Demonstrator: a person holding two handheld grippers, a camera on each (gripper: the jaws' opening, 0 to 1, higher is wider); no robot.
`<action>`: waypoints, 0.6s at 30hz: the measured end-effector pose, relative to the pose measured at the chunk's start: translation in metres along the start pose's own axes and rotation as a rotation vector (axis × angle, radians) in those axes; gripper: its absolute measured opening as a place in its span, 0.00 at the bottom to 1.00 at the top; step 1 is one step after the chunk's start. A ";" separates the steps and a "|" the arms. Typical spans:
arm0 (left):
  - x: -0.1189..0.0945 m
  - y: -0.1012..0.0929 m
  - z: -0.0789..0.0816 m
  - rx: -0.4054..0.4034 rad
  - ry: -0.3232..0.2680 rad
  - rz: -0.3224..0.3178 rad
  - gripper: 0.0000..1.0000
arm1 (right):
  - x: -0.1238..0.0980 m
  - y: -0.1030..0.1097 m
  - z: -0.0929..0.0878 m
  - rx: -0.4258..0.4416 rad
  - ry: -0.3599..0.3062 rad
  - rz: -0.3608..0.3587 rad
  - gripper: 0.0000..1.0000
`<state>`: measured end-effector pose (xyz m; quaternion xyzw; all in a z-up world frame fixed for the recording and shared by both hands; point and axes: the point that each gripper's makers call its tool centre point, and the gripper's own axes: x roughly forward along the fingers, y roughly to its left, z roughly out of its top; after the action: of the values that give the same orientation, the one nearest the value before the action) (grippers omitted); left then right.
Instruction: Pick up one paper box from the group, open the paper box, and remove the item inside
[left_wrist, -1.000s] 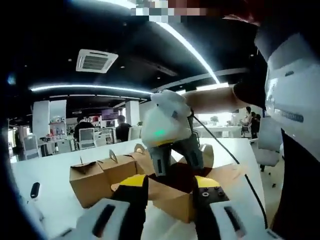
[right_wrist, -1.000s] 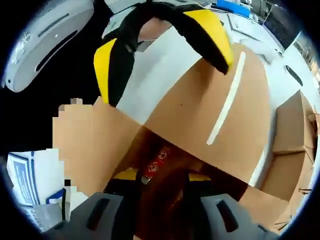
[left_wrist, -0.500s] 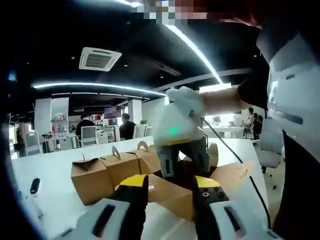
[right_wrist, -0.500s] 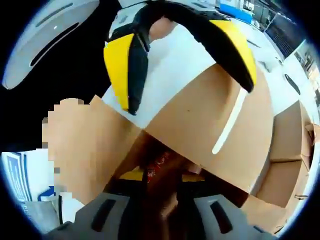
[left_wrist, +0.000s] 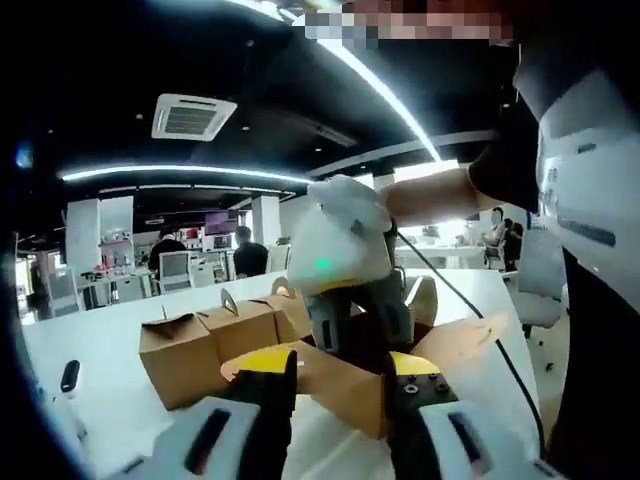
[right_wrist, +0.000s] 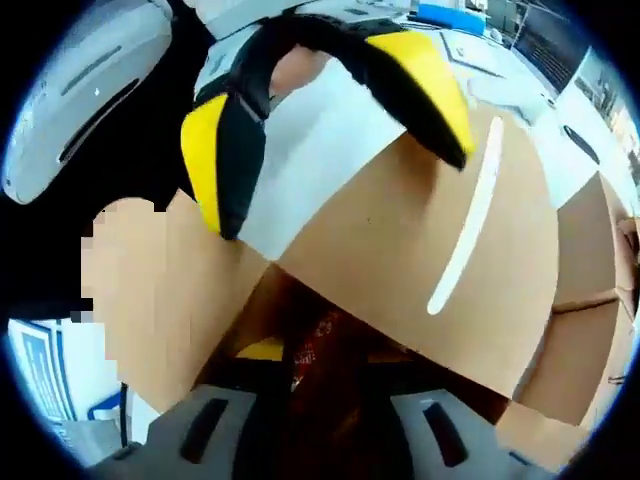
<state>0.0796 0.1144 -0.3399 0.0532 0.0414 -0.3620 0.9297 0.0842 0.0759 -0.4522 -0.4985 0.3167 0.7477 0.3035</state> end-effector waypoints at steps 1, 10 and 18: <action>0.000 0.002 0.000 -0.009 -0.002 0.003 0.37 | 0.002 -0.001 0.003 0.020 -0.013 -0.011 0.26; -0.001 -0.004 -0.001 -0.016 0.000 -0.010 0.37 | 0.006 0.007 0.002 -0.055 0.025 -0.020 0.15; -0.001 -0.004 0.000 -0.015 0.001 -0.023 0.37 | 0.005 0.007 0.001 -0.080 0.037 -0.002 0.13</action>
<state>0.0763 0.1119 -0.3401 0.0460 0.0451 -0.3726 0.9258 0.0767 0.0728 -0.4556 -0.5241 0.2917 0.7502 0.2784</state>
